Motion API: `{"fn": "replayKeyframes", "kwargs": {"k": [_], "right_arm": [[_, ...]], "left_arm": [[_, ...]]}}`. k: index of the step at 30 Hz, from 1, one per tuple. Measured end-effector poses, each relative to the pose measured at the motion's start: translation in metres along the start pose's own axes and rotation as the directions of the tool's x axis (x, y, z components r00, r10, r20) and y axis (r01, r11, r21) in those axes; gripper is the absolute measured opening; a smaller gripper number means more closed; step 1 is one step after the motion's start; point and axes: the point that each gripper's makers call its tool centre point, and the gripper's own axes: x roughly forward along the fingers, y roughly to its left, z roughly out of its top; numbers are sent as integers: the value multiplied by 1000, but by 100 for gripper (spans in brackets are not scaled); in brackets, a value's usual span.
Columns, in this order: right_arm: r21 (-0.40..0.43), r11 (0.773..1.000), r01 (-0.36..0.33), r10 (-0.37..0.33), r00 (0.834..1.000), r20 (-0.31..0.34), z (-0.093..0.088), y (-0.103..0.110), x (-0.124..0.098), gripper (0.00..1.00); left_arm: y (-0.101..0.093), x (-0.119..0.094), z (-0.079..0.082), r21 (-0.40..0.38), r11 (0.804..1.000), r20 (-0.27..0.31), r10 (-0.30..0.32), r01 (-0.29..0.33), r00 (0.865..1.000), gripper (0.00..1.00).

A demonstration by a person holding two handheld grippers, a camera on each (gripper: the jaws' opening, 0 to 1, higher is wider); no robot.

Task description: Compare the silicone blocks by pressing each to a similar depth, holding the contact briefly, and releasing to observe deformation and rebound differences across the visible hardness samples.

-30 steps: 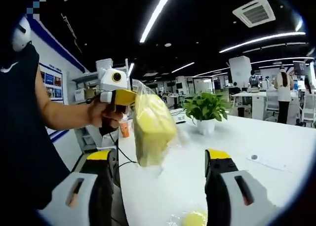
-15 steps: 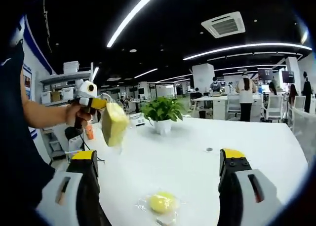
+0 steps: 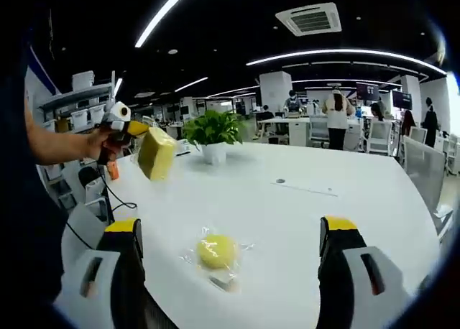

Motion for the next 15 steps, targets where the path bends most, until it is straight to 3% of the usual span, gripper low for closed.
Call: {"fn": "replayKeyframes", "kwargs": {"k": [11,15], "right_arm": [[33,999,35,-34,999,-36,-28,0,-1,96],[53,998,42,-40,998,-42,-37,0,-4,96]], "left_arm": [[29,2,-25,-85,996,-45,30,-34,999,0],[45,0,-31,-136,989,-38,51,-56,998,0]]}}
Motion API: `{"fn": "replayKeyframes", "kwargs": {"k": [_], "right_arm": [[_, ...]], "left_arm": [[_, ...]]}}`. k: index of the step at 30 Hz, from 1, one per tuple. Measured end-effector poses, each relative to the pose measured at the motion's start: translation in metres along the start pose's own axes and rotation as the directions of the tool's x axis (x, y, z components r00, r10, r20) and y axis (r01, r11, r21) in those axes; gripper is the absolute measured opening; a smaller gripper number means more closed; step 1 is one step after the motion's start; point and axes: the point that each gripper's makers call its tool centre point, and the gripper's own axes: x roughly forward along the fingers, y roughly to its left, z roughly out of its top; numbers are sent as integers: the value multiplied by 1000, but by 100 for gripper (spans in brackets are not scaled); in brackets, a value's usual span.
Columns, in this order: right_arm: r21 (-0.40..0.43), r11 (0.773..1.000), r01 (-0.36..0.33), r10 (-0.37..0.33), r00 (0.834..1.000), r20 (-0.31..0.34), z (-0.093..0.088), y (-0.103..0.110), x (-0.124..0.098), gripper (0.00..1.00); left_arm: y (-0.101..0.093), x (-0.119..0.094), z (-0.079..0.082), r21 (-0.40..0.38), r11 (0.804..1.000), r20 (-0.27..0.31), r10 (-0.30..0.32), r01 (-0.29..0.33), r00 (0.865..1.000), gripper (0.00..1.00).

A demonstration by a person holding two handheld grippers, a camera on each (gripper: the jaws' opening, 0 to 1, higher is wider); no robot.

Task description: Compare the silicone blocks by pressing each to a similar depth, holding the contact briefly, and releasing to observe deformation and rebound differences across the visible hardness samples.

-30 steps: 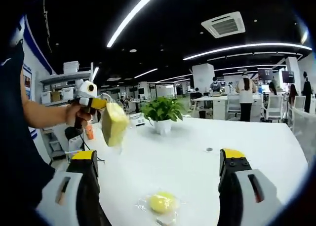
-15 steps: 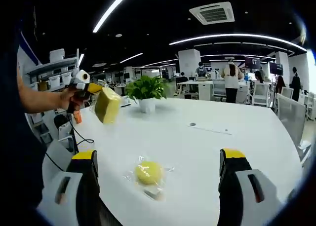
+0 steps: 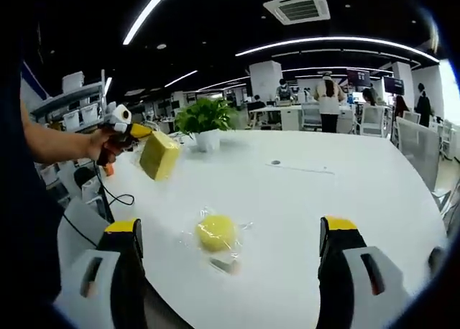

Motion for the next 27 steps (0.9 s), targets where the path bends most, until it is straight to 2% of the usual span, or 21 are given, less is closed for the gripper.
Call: {"fn": "replayKeyframes", "kwargs": {"k": [2,15,20,27], "right_arm": [[9,1000,5,-5,1000,-6,-3,-1,-1,96],[19,999,50,-50,999,-9,-12,-13,-10,96],[17,999,52,-51,998,-30,-26,-12,-8,96],[31,998,52,-50,997,-50,-33,-10,-11,96]], "left_arm": [[5,0,-2,-27,1000,1,2,-2,1000,0],[34,5,-27,-72,996,-41,57,-60,998,0],[50,6,-37,-69,992,-72,98,-103,993,0],[75,11,-49,-76,986,-118,140,-149,983,0]]}}
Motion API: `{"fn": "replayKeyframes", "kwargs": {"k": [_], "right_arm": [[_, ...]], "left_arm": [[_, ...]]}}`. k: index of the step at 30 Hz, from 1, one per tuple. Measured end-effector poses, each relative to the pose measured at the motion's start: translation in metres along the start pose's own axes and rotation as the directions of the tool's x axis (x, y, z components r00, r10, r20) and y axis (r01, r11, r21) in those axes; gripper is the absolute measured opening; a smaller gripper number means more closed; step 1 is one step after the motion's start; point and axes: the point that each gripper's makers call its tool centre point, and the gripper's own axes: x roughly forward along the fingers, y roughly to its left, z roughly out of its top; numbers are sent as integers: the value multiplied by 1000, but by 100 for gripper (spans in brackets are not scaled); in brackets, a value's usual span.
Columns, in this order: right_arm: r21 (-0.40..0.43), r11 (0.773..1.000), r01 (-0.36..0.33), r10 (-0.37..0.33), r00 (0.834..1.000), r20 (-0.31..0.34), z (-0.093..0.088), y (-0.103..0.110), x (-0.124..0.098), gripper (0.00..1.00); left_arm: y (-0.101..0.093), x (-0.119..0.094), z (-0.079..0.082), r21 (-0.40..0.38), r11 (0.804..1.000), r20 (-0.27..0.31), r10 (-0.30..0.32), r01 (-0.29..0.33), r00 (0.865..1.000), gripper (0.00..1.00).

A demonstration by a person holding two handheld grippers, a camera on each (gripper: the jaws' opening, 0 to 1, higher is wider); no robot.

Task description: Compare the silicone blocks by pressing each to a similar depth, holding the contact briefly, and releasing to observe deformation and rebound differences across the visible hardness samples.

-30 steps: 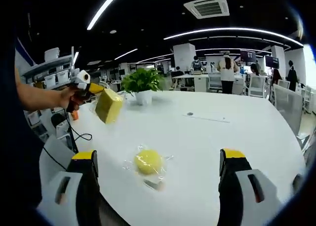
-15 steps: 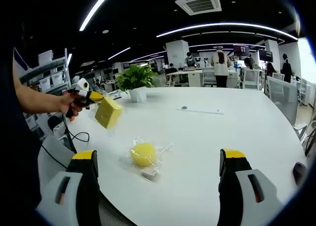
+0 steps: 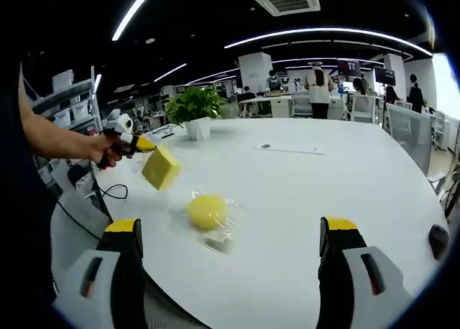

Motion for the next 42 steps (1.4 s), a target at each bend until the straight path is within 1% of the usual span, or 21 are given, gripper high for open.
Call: {"fn": "replayKeyframes", "kwargs": {"k": [3,5,7,8,9,11,12,13,14,16,17,19,20,24,25,30,36,37,38,39,42], "right_arm": [[3,1000,1,-1,1000,-2,-2,0,0,96],[16,1000,4,-3,1000,-9,-4,-1,0,96],[18,1000,5,-5,1000,-5,-3,-1,0,96],[19,1000,5,-5,1000,-4,-3,-1,0,96],[23,1000,6,-6,1000,-2,-3,-2,1,96],[37,999,10,-10,1000,-4,-5,-3,2,96],[45,999,9,-9,1000,-6,-6,-3,2,96],[47,999,9,-9,1000,-7,-7,-4,3,96],[47,999,10,-10,1000,-10,-8,-3,3,96],[47,999,8,-7,1000,-8,-7,-1,3,96],[48,999,8,-8,1000,-7,-7,-1,3,96],[53,998,15,-14,1000,-11,-8,-2,3,96],[57,998,18,-18,1000,-10,-9,-3,3,96],[67,997,24,-22,1000,-20,-13,-5,3,96],[67,997,26,-24,999,-23,-14,-6,3,96],[78,996,32,-30,999,-22,-15,-6,4,96],[85,996,31,-27,999,-38,-20,-4,6,96],[89,996,32,-29,999,-39,-21,-5,7,96],[92,995,34,-30,999,-40,-22,-5,7,96],[94,995,35,-31,999,-42,-23,-6,8,96],[98,995,34,-30,999,-42,-24,-4,10,96]], "left_arm": [[11,3,-3,10,999,-10,31,-31,999,0],[18,4,-5,-10,999,-19,45,-46,999,0],[26,3,-5,-4,998,-13,59,-59,998,0],[29,3,-6,-1,997,-20,71,-71,997,0],[40,2,-7,71,991,-28,119,-117,993,0],[50,1,-11,112,983,-54,154,-148,987,0],[56,1,-10,152,974,-52,175,-165,983,0],[63,1,-11,204,961,-57,199,-184,978,0],[66,1,-12,198,961,-64,211,-194,975,0],[76,1,-10,223,950,-60,239,-220,969,0],[77,2,-11,219,951,-58,234,-217,970,0],[78,4,-13,274,938,-58,237,-213,970,0],[81,5,-15,302,928,-69,251,-220,965,0],[83,10,-18,286,933,-73,249,-219,966,0],[86,10,-20,294,929,-73,257,-225,964,0],[99,7,-25,287,930,-75,262,-231,962,0],[112,5,-29,283,928,-97,279,-242,955,0],[113,6,-31,290,926,-100,281,-242,954,0],[115,5,-35,316,916,-120,295,-245,948,0],[116,6,-37,323,913,-128,302,-248,945,0],[116,8,-38,322,914,-121,300,-248,946,0]]}}
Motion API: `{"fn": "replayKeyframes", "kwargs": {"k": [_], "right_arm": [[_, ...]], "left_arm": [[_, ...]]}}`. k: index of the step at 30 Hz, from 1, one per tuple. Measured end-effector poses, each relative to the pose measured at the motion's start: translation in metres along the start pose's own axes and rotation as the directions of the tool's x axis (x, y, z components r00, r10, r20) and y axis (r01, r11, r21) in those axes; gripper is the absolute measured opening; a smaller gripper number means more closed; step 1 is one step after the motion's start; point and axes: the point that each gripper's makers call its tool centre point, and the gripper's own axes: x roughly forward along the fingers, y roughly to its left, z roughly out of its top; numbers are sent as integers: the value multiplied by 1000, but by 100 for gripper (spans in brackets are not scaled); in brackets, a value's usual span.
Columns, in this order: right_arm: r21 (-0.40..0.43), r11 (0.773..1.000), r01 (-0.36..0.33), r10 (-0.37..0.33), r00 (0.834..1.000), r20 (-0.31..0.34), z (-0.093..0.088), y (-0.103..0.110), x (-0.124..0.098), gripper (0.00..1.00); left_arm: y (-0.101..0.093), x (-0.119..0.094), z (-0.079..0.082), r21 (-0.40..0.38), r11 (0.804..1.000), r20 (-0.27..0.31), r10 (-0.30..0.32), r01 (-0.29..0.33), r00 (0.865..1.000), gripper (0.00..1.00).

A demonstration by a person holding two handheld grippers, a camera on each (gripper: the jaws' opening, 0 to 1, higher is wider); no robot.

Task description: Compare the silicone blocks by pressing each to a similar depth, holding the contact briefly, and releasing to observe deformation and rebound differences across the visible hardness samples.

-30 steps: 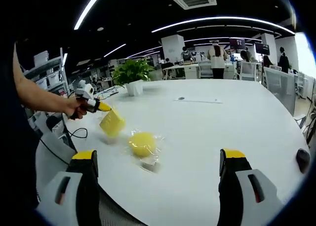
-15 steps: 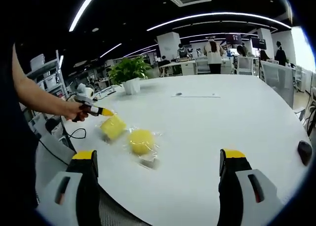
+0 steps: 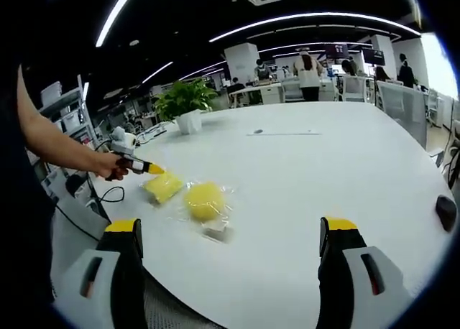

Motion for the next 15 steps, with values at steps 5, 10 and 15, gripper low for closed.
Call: {"fn": "replayKeyframes", "kwargs": {"k": [5,10,15], "right_arm": [[6,1000,4,-4,1000,-2,0,-2,2,96],[10,1000,6,-6,1000,-4,-2,-3,2,96],[13,1000,4,-4,1000,-7,-3,-3,2,96]], "left_arm": [[4,-1,-3,59,998,8,27,-28,1000,0],[3,-1,-3,76,997,13,15,-16,1000,0],[10,-9,11,38,997,106,60,-64,993,24]]}}
